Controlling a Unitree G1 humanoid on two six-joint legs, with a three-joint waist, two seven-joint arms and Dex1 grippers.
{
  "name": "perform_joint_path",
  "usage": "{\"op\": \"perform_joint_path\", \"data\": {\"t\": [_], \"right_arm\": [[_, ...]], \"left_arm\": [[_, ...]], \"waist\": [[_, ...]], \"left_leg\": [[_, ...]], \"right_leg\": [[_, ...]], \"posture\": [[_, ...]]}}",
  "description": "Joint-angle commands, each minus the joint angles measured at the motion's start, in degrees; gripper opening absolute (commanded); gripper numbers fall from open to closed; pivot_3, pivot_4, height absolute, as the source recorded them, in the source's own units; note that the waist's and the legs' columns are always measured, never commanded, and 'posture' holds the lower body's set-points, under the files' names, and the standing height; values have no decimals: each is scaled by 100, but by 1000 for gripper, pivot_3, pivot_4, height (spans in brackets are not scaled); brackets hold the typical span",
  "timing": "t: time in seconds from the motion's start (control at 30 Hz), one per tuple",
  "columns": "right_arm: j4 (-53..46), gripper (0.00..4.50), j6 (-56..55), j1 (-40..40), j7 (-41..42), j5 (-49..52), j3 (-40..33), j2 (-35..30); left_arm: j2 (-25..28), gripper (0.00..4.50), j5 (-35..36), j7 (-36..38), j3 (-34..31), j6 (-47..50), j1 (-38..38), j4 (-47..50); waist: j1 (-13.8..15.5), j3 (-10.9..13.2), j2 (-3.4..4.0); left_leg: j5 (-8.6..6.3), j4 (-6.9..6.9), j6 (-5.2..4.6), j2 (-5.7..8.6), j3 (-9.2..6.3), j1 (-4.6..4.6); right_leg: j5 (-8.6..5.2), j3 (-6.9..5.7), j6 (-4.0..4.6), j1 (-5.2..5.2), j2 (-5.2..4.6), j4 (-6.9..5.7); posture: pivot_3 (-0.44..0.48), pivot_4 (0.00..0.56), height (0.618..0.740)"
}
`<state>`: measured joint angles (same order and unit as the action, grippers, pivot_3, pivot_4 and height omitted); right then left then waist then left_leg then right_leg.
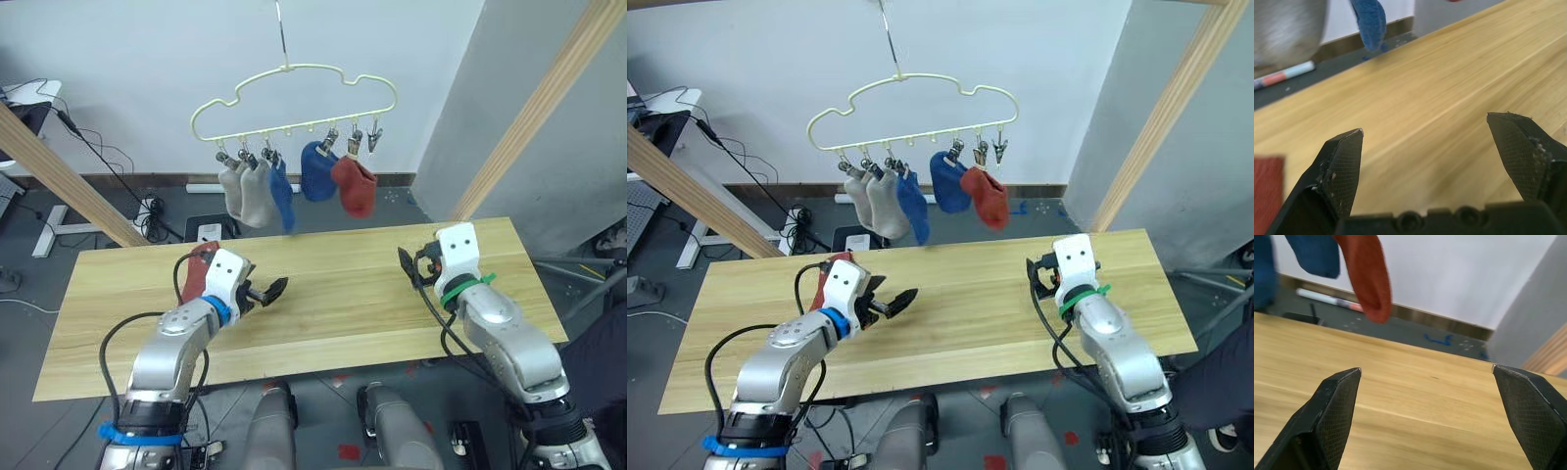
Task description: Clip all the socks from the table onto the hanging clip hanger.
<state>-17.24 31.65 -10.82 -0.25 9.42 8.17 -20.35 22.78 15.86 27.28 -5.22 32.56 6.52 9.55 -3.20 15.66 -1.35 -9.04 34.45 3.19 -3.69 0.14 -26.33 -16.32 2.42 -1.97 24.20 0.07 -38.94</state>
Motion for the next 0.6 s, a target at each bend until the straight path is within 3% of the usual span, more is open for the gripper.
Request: {"op": "perform_joint_path", "data": {"t": [0.03,0.23,0.47,0.53,0.6], "right_arm": [[76,4500,-572,141,-3,-437,93,116],[594,4500,-840,-13,47,-552,-84,613],[984,4500,-699,-270,447,-398,-547,469],[1205,4500,-881,-306,663,-259,-827,361],[1253,4500,-964,-317,703,-258,-974,341]], "left_arm": [[8,4482,-213,-444,-248,-93,-406,562],[-204,4482,-135,-722,-700,-632,-950,762],[-192,4482,89,-106,-615,-1271,-1028,446],[-288,4482,-16,-44,-374,-1468,-960,353],[-302,4482,-89,8,-265,-1654,-924,317]], "waist": [[40,0,0],[176,0,-2],[344,-11,-18],[344,-11,-18],[339,-16,-19]], "left_leg": [[0,-1,0,0,0,1],[0,-3,1,0,-1,6],[0,7,2,11,12,5],[0,7,2,11,10,5],[0,7,2,10,10,5]], "right_leg": [[0,0,0,0,0,1],[0,-1,1,-2,-3,0],[1,5,2,-10,-15,6],[1,1,3,-9,-14,6],[1,1,3,-9,-13,4]], "posture": [[44,268,740],[110,267,740],[49,226,740],[39,243,740],[33,208,740]]}}
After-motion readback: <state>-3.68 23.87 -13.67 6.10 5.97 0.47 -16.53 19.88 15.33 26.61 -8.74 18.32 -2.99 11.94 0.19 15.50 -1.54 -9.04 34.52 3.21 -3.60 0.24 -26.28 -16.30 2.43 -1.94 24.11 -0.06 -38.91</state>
